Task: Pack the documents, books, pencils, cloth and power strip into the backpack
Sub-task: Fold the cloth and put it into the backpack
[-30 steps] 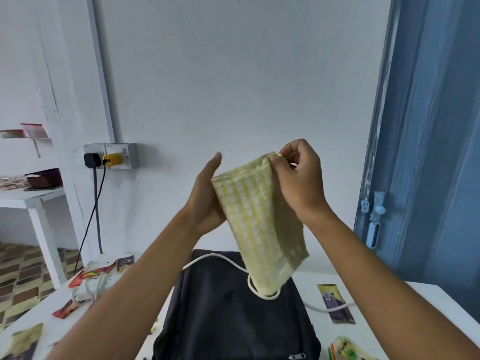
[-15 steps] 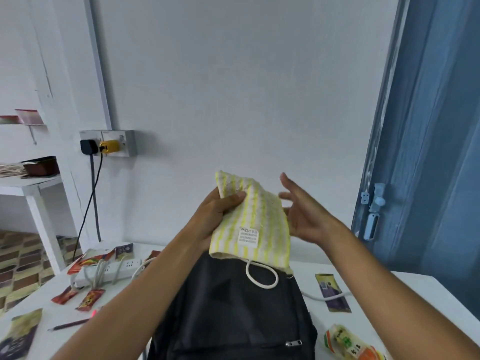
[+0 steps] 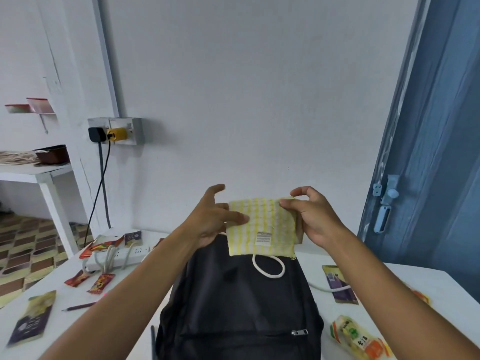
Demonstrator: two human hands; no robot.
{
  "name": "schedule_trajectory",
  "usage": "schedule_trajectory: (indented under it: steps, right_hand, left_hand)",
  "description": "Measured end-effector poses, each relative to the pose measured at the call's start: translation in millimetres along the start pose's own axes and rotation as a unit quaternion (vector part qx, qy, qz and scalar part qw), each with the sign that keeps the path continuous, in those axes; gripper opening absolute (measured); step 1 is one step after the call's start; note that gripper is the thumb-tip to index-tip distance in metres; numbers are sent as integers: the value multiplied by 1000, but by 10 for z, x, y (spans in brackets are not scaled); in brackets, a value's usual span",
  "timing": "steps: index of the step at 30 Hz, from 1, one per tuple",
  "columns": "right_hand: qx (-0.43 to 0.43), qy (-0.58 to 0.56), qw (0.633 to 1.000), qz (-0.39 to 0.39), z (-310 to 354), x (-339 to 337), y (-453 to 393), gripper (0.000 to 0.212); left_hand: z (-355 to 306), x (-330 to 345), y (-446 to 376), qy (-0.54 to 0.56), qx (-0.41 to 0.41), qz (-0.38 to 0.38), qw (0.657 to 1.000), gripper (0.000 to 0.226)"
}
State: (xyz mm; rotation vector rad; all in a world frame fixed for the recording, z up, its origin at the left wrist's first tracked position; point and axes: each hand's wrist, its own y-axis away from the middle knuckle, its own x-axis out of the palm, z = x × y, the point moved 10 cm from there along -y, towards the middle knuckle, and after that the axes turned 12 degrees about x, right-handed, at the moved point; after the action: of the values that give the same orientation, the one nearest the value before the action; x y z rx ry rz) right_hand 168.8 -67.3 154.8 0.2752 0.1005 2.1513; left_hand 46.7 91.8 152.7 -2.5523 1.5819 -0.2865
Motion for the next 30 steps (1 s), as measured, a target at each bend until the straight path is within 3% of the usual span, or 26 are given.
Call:
schedule_trajectory:
  steps: [2, 4, 7, 9, 11, 13, 15, 17, 20, 23, 27, 30]
  right_hand:
    - [30, -44, 997, 58, -23, 99, 16, 32]
    - [51, -33, 992, 114, -52, 194, 47, 53]
    - [29, 117, 990, 74, -91, 149, 24, 74]
    - [-7, 213, 977, 20, -43, 102, 32, 66]
    - [-45, 285, 958, -9, 34, 98, 63, 43]
    - [-76, 340, 937, -15, 64, 125, 86, 24]
    - [-94, 369, 924, -8, 67, 158, 95, 21]
    - [-93, 341, 935, 14, 69, 175, 104, 21]
    - [-49, 151, 983, 96, -11, 239, 145, 11]
    - [-22, -30, 991, 125, -163, 276, 176, 9]
    - [150, -217, 937, 230, -769, 418, 156, 67]
    - [208, -228, 918, 249, -1179, 432, 133, 88]
  left_hand:
    - [-49, -20, 17, -59, 33, 1, 998, 69]
    - [-121, -65, 40, -126, 79, -17, 989, 57]
    - [-252, -124, 66, -262, 146, -43, 953, 49]
    - [-318, -120, 71, -341, 172, -42, 923, 43]
    - [-349, -82, 69, -391, 186, -24, 901, 32]
    - [-358, -36, 65, -414, 191, -1, 890, 20]
    - [-355, -36, 51, -432, 182, 10, 883, 20]
    - [-302, -65, 37, -359, 150, 28, 921, 23]
    - [-93, -1, 82, -107, 78, 76, 988, 15]
    - [127, 21, 146, 78, 47, 29, 995, 15]
    - [480, 19, 226, 200, 2, -35, 979, 36]
    - [721, -45, 303, 206, -7, -60, 977, 39]
